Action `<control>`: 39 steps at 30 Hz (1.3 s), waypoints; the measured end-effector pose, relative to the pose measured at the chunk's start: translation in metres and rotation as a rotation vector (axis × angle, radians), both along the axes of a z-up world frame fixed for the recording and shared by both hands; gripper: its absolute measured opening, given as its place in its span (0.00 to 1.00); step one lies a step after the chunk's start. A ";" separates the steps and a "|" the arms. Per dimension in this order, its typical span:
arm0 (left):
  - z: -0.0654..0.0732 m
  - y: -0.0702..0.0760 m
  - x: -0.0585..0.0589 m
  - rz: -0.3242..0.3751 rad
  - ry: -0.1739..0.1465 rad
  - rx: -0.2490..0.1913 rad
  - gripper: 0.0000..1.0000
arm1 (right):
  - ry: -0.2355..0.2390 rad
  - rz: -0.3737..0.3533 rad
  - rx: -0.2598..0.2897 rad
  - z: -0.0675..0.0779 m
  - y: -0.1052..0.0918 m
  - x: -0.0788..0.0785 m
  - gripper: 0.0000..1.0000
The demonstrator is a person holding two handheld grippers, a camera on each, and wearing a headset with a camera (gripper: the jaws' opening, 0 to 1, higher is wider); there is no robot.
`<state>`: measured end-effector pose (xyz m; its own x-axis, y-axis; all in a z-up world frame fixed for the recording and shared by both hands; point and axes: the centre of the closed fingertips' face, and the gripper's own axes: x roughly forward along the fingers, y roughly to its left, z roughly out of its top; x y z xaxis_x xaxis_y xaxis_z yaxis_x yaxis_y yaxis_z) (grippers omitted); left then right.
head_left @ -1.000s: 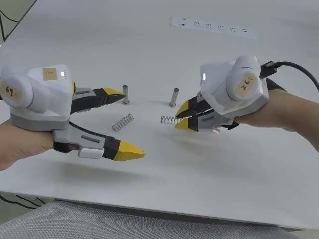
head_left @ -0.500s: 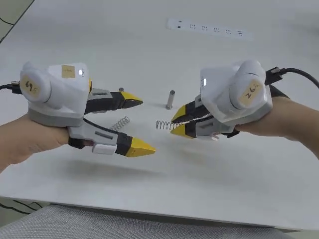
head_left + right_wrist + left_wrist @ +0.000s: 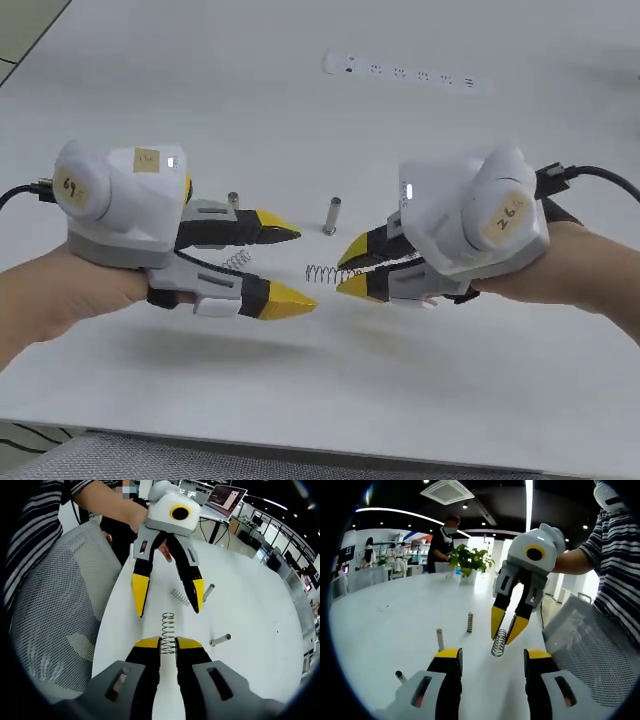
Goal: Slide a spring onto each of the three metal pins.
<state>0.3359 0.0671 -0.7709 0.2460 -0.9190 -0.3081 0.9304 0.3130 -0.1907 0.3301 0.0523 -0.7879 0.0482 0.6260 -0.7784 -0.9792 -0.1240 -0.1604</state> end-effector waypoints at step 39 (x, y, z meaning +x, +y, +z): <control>0.009 -0.019 -0.007 -0.057 0.007 -0.075 0.14 | -0.020 -0.019 0.046 0.017 0.004 -0.003 0.13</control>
